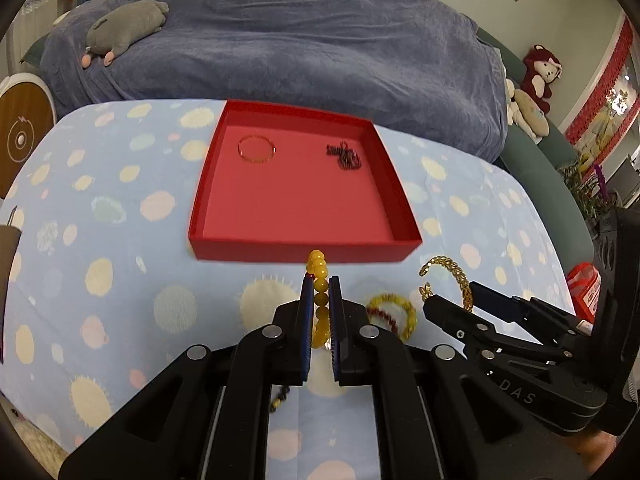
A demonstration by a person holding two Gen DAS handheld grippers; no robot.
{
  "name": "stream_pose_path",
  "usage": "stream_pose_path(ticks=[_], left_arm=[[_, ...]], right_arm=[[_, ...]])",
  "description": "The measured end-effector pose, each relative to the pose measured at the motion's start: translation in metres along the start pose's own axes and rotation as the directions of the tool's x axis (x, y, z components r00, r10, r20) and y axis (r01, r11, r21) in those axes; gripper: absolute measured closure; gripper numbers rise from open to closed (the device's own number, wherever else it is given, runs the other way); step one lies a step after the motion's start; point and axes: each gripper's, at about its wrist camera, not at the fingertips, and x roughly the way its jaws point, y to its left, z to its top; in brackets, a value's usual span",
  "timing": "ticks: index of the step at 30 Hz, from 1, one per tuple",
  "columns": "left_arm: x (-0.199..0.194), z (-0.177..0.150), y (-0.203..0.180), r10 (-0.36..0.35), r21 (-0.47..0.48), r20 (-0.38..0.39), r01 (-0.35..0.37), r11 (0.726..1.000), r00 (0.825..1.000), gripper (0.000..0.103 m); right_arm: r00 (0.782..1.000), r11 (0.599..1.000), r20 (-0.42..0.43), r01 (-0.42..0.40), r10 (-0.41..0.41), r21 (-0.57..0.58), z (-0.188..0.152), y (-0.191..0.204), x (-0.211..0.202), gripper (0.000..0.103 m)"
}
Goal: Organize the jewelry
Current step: 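Carry both bracelets into the red box and open both tools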
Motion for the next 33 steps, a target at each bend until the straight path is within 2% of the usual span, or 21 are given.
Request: stream_pose_path(ticks=[5, 8, 12, 22, 29, 30, 31, 33], left_arm=[[0.024, 0.054, 0.009, -0.031, -0.026, 0.038, 0.032, 0.999, 0.999, 0.096], [0.047, 0.076, 0.016, -0.032, -0.025, 0.037, 0.033, 0.999, 0.999, 0.096], [0.082, 0.092, 0.029, -0.020, -0.036, 0.017, 0.020, 0.999, 1.000, 0.096], [0.133, 0.098, 0.053, 0.005, -0.055, -0.031, -0.007, 0.998, 0.999, 0.096], [0.140, 0.097, 0.055, 0.052, -0.031, -0.011, -0.052, 0.998, 0.999, 0.095], [0.140, 0.097, 0.055, 0.052, -0.035, -0.007, -0.052, 0.998, 0.999, 0.093], [0.139, 0.097, 0.056, 0.057, -0.042, -0.005, -0.057, 0.998, 0.998, 0.084], [0.133, 0.097, 0.057, 0.068, -0.057, 0.010, -0.067, 0.996, 0.998, 0.074]], right_arm=[[0.998, 0.997, 0.021, -0.058, 0.057, 0.047, 0.056, -0.006, 0.031, 0.050], [0.999, 0.999, 0.029, -0.040, 0.039, 0.036, 0.082, -0.005, 0.053, 0.050], [1.000, 0.999, 0.011, -0.015, 0.015, 0.043, 0.102, -0.007, 0.086, 0.050], [0.998, 0.999, -0.045, 0.032, -0.032, 0.008, 0.115, -0.007, 0.139, 0.050], [0.994, 0.994, -0.036, 0.101, -0.103, -0.048, 0.113, -0.007, 0.145, 0.049], [0.994, 0.994, -0.033, 0.099, -0.101, -0.044, 0.112, -0.008, 0.143, 0.049], [0.995, 0.994, -0.031, 0.098, -0.099, -0.039, 0.111, -0.009, 0.141, 0.049], [0.995, 0.995, -0.023, 0.093, -0.094, -0.032, 0.110, -0.010, 0.135, 0.049]])
